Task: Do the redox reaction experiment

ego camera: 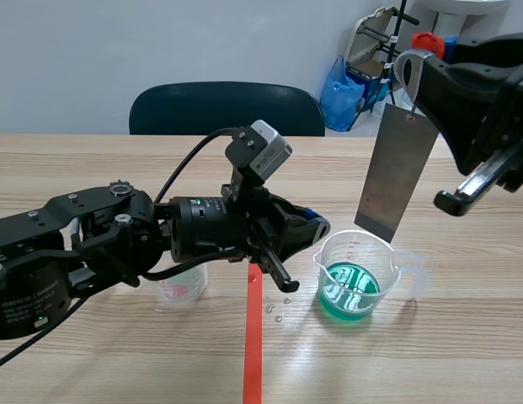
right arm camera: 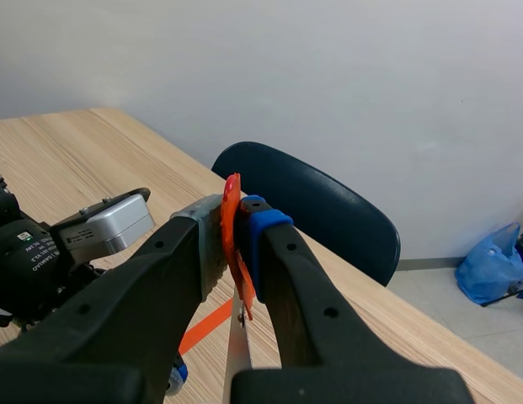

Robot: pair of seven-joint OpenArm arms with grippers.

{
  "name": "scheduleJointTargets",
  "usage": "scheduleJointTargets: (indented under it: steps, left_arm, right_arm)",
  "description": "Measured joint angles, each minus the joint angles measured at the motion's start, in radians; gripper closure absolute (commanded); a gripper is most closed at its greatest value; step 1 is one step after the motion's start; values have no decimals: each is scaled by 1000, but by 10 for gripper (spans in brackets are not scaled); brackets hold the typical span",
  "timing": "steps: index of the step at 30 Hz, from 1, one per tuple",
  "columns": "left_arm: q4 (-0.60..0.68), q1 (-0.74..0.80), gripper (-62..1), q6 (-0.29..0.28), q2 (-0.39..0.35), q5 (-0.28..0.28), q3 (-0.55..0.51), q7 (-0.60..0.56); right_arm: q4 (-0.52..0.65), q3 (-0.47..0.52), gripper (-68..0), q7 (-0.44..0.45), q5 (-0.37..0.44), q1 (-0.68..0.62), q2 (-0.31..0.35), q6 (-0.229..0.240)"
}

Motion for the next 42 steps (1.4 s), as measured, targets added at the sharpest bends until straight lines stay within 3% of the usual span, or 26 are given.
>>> scheduleJointTargets:
  steps: [8,12,17,21,25,30,33,37,40,42]
  left_arm:
    - [2,19,-27,9,-27,0,0,-29]
    - [34,71,-27,8,-125,0,-38,-58]
    - [190,277,-27,12,-366,-11,-273,-123]
    - [324,558,-27,14,-552,-11,-526,-232]
    - [356,922,-27,11,-631,-9,-777,-382]
    - [340,1367,-27,14,-570,92,-1059,-642]
    - [336,1559,-27,15,-462,217,-1180,-790]
    - [331,1732,-44,31,-305,339,-1289,-956]
    - [323,1748,-187,84,-213,425,-1341,-1025]
    - [325,1748,-359,97,-181,479,-1380,-1065]
  right_arm:
    - [0,0,-15,0,0,0,0,0]
    - [0,0,-15,0,0,0,0,0]
    - [0,0,-15,0,0,0,0,0]
    - [0,0,-15,0,0,0,0,0]
    - [0,0,-15,0,0,0,0,0]
    - [0,0,-15,0,0,0,0,0]
    - [0,0,-15,0,0,0,0,0]
    - [0,0,-15,0,0,0,0,0]
    - [1,0,-15,3,0,0,0,1]
    - [1,0,-15,-1,0,0,0,2]
